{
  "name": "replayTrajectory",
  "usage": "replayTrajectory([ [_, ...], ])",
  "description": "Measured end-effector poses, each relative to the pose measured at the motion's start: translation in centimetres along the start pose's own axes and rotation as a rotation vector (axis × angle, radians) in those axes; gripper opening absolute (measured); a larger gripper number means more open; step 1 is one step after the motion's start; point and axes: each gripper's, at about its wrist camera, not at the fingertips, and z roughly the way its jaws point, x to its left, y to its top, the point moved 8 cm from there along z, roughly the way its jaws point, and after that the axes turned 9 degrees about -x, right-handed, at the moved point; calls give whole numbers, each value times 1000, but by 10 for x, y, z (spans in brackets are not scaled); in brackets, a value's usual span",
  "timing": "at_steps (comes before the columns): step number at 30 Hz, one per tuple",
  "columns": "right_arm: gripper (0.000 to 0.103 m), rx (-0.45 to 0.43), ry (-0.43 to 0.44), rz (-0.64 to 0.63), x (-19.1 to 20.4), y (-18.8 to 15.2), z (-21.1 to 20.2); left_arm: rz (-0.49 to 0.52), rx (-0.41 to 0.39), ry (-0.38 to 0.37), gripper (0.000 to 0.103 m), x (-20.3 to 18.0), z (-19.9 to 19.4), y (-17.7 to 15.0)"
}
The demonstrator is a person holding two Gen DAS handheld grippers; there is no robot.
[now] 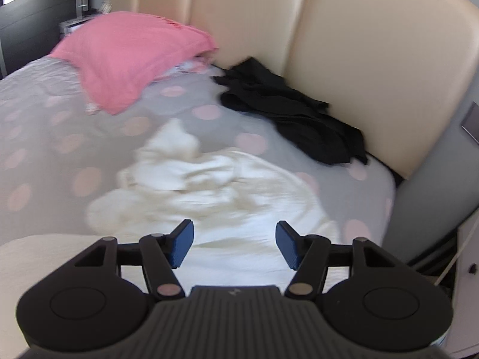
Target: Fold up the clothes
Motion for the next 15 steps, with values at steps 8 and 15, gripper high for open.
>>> replayTrajectory([
  [8,64,48,178,-127,109,-36,-3,25,-36,88,1,15,-31,-1],
  [15,64,69,280,-255,147,-66,-11,102,-33,133,1,31,-34,-10],
])
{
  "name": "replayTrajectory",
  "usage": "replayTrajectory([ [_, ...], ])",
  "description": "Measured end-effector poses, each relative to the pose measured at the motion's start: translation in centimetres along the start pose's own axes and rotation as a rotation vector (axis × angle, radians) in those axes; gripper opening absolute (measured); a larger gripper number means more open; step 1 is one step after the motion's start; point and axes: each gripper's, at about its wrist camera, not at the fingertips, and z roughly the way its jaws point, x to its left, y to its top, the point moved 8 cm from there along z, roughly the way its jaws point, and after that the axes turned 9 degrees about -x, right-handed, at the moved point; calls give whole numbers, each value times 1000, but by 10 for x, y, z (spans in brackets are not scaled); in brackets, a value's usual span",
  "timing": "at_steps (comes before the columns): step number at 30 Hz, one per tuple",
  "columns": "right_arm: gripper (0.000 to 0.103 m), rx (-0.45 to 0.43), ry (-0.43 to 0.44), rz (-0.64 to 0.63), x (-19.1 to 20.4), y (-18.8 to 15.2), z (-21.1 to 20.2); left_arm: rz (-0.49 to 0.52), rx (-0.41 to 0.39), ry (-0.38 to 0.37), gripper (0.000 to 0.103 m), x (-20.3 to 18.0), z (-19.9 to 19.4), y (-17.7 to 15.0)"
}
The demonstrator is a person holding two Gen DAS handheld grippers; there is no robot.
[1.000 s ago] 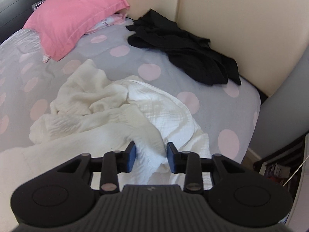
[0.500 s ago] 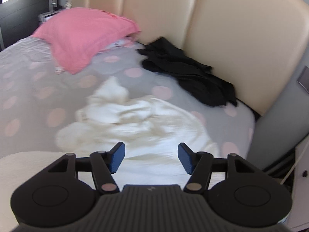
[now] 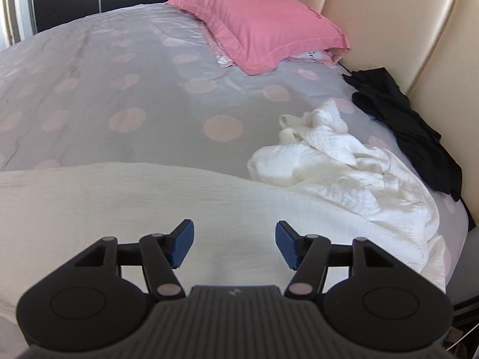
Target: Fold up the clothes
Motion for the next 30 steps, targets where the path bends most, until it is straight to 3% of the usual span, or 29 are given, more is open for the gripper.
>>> replayTrajectory([
  [3,64,30,27,-9,5,-9,4,59,-21,5,4,-3,-2,0],
  [7,64,38,30,-17,7,-13,4,202,-145,44,20,-18,-31,13],
  [13,64,33,60,-27,14,-13,0,478,-271,-100,32,-81,-66,7],
  [18,68,27,86,-48,19,-13,-3,675,-281,-161,33,-136,-68,-19],
  [23,68,54,106,-75,23,-17,3,735,-255,-224,39,-179,-53,-38],
  [30,68,125,130,-107,30,-27,16,750,-210,-270,43,-208,-28,-57],
])
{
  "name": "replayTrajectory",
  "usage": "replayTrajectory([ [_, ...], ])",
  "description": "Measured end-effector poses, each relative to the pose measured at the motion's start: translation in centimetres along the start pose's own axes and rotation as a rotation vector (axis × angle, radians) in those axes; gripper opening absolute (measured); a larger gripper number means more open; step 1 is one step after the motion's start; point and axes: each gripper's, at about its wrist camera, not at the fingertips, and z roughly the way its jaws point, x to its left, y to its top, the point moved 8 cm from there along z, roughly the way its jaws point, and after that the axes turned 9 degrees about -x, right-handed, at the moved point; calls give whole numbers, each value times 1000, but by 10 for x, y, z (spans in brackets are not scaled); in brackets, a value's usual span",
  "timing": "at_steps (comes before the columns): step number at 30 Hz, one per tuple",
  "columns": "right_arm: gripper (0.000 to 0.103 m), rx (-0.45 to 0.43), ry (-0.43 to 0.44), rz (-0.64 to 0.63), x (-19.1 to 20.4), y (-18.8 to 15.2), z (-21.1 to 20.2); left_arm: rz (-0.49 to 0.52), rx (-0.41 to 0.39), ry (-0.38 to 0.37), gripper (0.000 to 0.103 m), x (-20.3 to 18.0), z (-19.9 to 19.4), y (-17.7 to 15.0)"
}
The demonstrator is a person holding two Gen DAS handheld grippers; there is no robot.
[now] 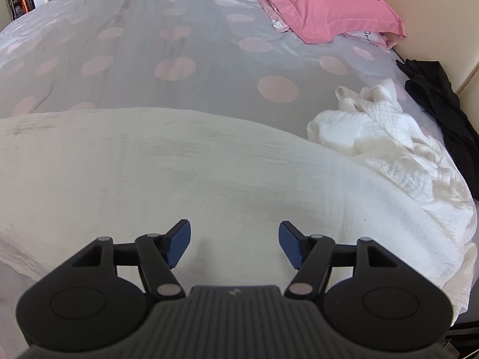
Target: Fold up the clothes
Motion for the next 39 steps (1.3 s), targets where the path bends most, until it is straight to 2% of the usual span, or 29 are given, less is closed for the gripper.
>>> replayTrajectory([
  [5,68,-2,9,-32,6,1,-1,-47,-13,3,44,-3,14,-3],
  [8,68,0,18,-43,10,1,-1,-63,-41,62,42,4,21,-2],
  [9,68,0,23,-47,11,2,-1,-78,-44,71,32,8,23,-1],
  [10,68,-1,24,-52,13,2,-2,-105,-49,70,18,13,23,0],
  [12,68,-6,23,-63,15,3,-3,-168,-62,61,6,24,22,3],
  [13,68,-9,22,-68,15,3,-4,-191,-76,63,4,31,19,5],
  [18,68,-10,16,-67,15,3,-5,-247,-141,96,1,70,-4,27],
  [22,68,10,23,-48,14,2,-3,-260,-168,162,1,106,-20,49],
  [27,68,18,18,-37,13,2,-1,-281,-190,199,1,141,-24,69],
  [29,68,25,17,-29,12,1,1,-303,-181,206,1,152,-15,73],
  [35,68,43,22,-30,15,0,8,-305,-51,214,1,165,49,51],
  [39,68,49,25,-38,17,0,12,-341,-39,196,2,165,73,39],
])
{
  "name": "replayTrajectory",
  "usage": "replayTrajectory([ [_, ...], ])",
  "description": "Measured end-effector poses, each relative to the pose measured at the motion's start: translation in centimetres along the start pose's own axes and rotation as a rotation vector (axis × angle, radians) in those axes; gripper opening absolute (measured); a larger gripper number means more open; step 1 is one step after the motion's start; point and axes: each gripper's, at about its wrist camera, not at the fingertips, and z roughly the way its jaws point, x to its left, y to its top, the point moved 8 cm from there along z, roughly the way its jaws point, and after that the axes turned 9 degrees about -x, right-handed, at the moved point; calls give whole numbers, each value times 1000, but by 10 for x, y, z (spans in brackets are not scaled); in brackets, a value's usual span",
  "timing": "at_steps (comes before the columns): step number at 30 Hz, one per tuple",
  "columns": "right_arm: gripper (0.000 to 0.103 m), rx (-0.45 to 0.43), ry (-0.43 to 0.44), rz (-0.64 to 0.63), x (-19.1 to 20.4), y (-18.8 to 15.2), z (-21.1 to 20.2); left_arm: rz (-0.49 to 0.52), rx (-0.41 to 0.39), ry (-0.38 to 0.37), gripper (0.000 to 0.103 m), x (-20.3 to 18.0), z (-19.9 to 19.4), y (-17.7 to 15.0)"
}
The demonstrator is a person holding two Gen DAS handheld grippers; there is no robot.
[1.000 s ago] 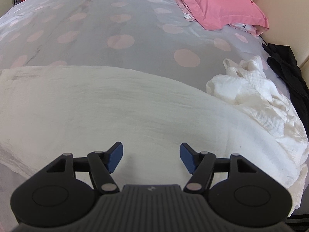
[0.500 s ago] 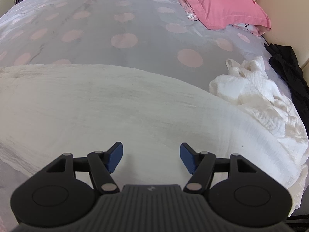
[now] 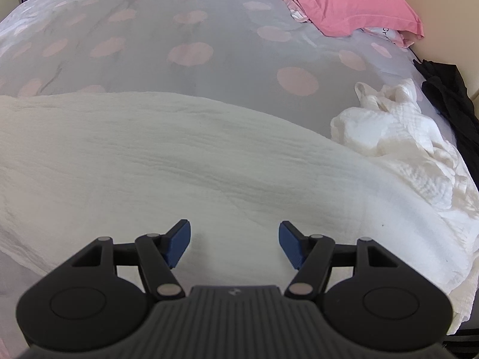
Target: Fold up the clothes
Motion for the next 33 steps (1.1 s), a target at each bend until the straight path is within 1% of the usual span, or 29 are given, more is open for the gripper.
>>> replayTrajectory([
  [3,68,3,4,-3,1,0,1,7,29,41,0,5,13,-8],
  [5,68,1,7,-7,2,1,1,7,69,140,0,20,22,-14],
  [6,68,-2,8,-9,3,2,1,-21,87,147,0,28,25,-19],
  [7,68,-4,9,-11,3,2,0,-58,102,140,0,36,27,-23],
  [8,68,-7,10,-13,4,2,-1,-79,96,126,0,41,24,-25],
  [10,68,-15,12,-15,5,3,-2,-111,68,95,0,48,14,-26],
  [12,68,-22,12,-18,6,5,-3,-119,64,61,0,52,1,-27],
  [14,68,-23,12,-21,7,5,-3,-117,66,30,7,54,-13,-29],
  [16,68,-22,15,-20,9,6,-4,-106,77,3,18,54,-27,-33],
  [20,68,-38,23,-27,12,7,-11,-86,127,-51,22,49,-55,-49],
  [22,68,-46,26,-28,13,7,-14,-79,151,-69,32,46,-65,-59],
  [24,68,-49,27,-27,14,6,-16,-88,175,-91,38,44,-74,-71],
  [25,68,-51,26,-27,14,6,-17,-103,190,-103,39,44,-77,-78],
  [26,68,-54,23,-27,14,6,-17,-118,206,-114,39,43,-80,-85],
  [27,68,-56,21,-29,14,6,-18,-131,222,-124,36,42,-82,-91],
  [28,68,-59,20,-32,15,6,-18,-133,227,-119,21,41,-83,-95],
  [29,68,-62,20,-35,15,6,-19,-131,228,-109,12,40,-84,-98],
  [30,68,-64,17,-38,16,6,-19,-129,229,-99,9,40,-85,-100],
  [31,68,-67,14,-41,16,7,-20,-134,209,-91,6,40,-88,-99],
  [33,68,-73,6,-44,16,7,-21,-135,159,-61,5,43,-97,-89],
])
